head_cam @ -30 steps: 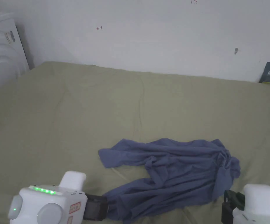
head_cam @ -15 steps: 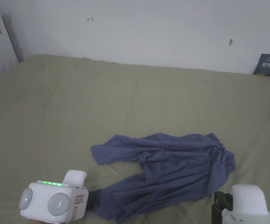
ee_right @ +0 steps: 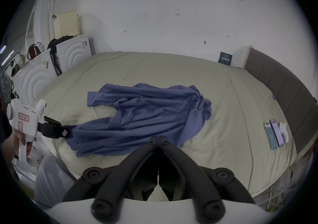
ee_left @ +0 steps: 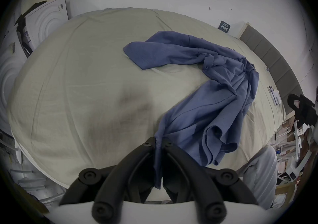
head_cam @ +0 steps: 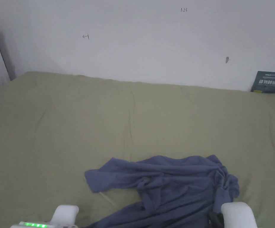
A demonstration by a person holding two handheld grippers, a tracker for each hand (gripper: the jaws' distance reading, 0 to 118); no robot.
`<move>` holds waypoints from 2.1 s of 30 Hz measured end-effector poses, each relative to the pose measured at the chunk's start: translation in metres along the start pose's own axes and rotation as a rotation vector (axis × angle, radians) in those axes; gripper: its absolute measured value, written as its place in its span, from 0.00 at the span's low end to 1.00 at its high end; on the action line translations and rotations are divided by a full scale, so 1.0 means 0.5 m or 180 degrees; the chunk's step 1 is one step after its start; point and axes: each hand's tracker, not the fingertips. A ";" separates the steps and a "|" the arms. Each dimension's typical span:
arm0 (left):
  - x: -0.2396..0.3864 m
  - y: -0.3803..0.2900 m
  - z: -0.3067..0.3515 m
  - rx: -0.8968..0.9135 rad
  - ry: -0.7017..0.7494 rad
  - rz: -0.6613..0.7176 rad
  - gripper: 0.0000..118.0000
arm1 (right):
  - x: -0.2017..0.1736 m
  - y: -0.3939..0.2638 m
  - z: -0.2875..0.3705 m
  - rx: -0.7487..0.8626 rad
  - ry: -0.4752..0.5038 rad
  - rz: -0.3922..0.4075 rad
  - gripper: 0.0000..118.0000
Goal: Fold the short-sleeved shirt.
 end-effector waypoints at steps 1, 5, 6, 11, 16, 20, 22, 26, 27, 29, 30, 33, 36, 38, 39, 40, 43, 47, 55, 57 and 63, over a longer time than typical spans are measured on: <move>0.001 0.000 0.004 -0.0005 -0.0004 0.0004 0.05 | -0.003 0.018 -0.016 0.0001 0.0009 0.0062 0.00; -0.011 0.000 -0.005 -0.0030 -0.0049 0.0010 0.05 | -0.016 0.109 -0.092 0.0056 0.0150 0.0255 0.00; -0.014 0.001 -0.008 -0.0034 -0.0052 0.0008 0.05 | -0.022 0.135 -0.117 0.0062 0.0160 0.0310 0.00; -0.019 0.002 -0.008 -0.0032 -0.0111 -0.0004 0.05 | -0.050 0.256 -0.259 -0.0046 0.0367 0.0589 0.00; -0.007 0.003 0.004 -0.0034 -0.0176 0.0071 0.05 | -0.104 0.343 -0.371 -0.0180 0.0602 0.0874 0.00; -0.002 0.007 0.008 -0.0050 -0.0197 0.0069 0.05 | -0.143 0.364 -0.457 -0.0394 0.0643 0.1073 0.00; -0.002 0.009 0.007 -0.0063 -0.0211 0.0057 0.05 | -0.155 0.366 -0.494 -0.0545 0.0798 0.1086 0.48; -0.005 0.012 0.004 -0.0069 -0.0250 0.0061 0.05 | -0.182 0.356 -0.561 -0.0836 0.0969 0.1098 0.98; -0.005 0.012 0.004 -0.0072 -0.0255 0.0060 0.05 | -0.193 0.348 -0.567 -0.1006 0.1046 0.1111 0.98; -0.007 0.013 0.002 -0.0072 -0.0267 0.0066 0.05 | -0.212 0.341 -0.590 -0.1041 0.0912 0.1258 0.98; -0.009 0.013 0.000 -0.0075 -0.0280 0.0068 0.05 | -0.218 0.339 -0.599 -0.1014 0.0815 0.1309 0.98; -0.010 0.015 -0.002 -0.0086 -0.0293 0.0064 0.05 | -0.232 0.326 -0.634 -0.1110 0.0817 0.1254 0.96; -0.011 0.017 -0.006 -0.0109 -0.0308 0.0067 0.05 | -0.246 0.311 -0.659 -0.1173 0.0745 0.1414 0.57; -0.011 0.019 -0.005 -0.0111 -0.0321 0.0087 0.05 | -0.264 0.305 -0.636 -0.1119 0.0775 0.1424 0.45; -0.011 0.019 -0.004 -0.0110 -0.0326 0.0103 0.05 | -0.266 0.305 -0.626 -0.1074 0.0945 0.1498 0.16; -0.010 0.019 -0.005 -0.0111 -0.0327 0.0116 0.05 | -0.270 0.303 -0.612 -0.0901 0.0766 0.1597 0.03; -0.011 0.017 -0.010 -0.0116 -0.0307 0.0110 0.05 | -0.255 0.305 -0.601 -0.0951 0.0774 0.1560 0.03; -0.002 0.022 0.000 -0.0122 -0.0255 0.0092 0.05 | -0.220 0.349 -0.555 -0.0896 0.0868 0.1193 0.03; 0.008 0.049 0.042 0.0044 -0.0112 0.0109 0.05 | -0.075 0.428 -0.383 -0.0451 0.0517 0.1095 0.03; 0.004 0.065 0.056 0.0166 0.0014 0.0082 0.05 | -0.020 0.448 -0.322 -0.0307 0.0378 0.0980 0.03; 0.009 0.147 0.134 0.0625 0.0141 0.0097 0.05 | 0.151 0.502 -0.102 0.0162 0.0021 0.0640 0.03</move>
